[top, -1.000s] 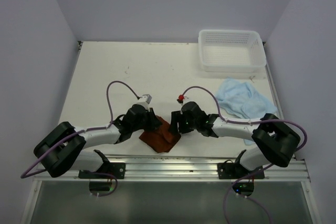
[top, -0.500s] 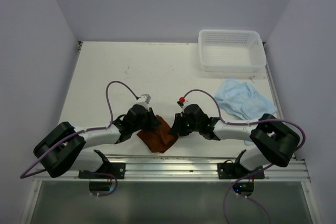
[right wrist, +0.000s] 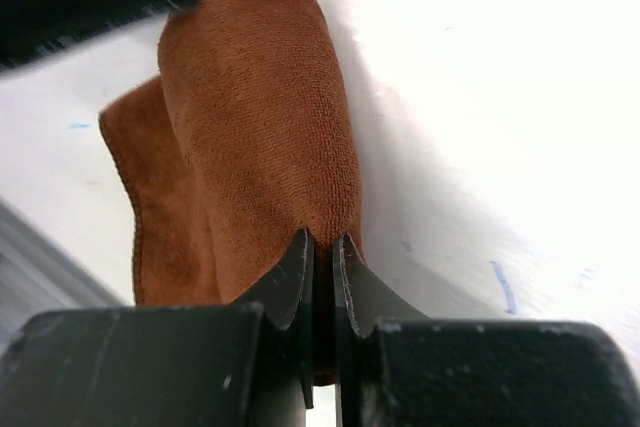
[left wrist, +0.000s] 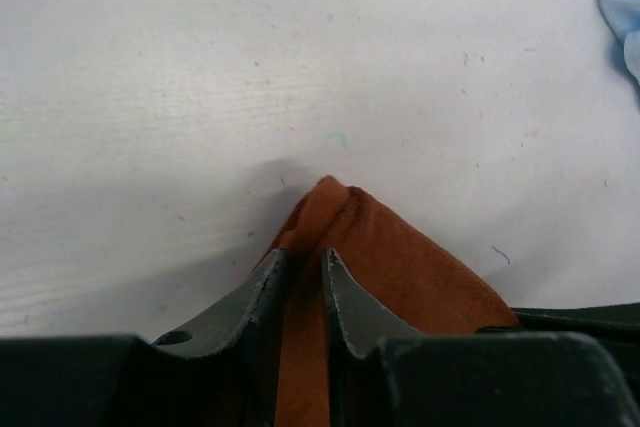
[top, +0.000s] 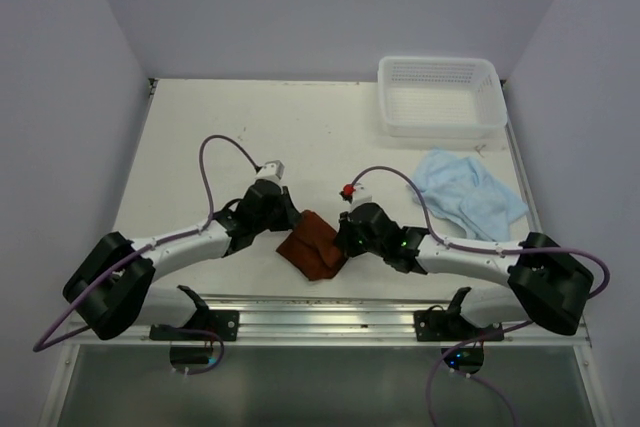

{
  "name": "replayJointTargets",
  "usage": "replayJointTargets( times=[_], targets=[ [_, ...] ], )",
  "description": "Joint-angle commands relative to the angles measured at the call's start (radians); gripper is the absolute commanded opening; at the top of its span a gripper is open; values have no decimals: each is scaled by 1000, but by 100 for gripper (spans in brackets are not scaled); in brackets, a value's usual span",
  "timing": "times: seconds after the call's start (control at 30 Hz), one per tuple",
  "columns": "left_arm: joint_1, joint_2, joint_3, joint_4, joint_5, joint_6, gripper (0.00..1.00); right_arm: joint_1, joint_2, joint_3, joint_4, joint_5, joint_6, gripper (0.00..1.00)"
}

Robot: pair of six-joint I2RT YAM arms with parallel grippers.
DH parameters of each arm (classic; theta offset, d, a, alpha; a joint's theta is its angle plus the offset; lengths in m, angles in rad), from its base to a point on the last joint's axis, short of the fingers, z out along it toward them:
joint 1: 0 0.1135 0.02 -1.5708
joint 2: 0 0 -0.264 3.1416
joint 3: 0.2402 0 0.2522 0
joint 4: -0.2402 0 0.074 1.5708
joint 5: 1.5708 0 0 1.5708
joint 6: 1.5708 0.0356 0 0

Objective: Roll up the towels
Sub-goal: Roll the towel

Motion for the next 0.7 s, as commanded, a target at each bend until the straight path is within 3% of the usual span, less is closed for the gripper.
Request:
replayJointTargets(
  times=[0.0,0.37,0.67],
  targets=[
    [42,-29,70,-82,-78,67,25,45,-34,57,-114,284,-118,0],
    [53,-40,133,-124,-24,50,25,357,64,155,-218,843,-242,0],
    [53,-81,144,-141,-18,44,25,508,291,302,-329,1023,-256,0]
  ],
)
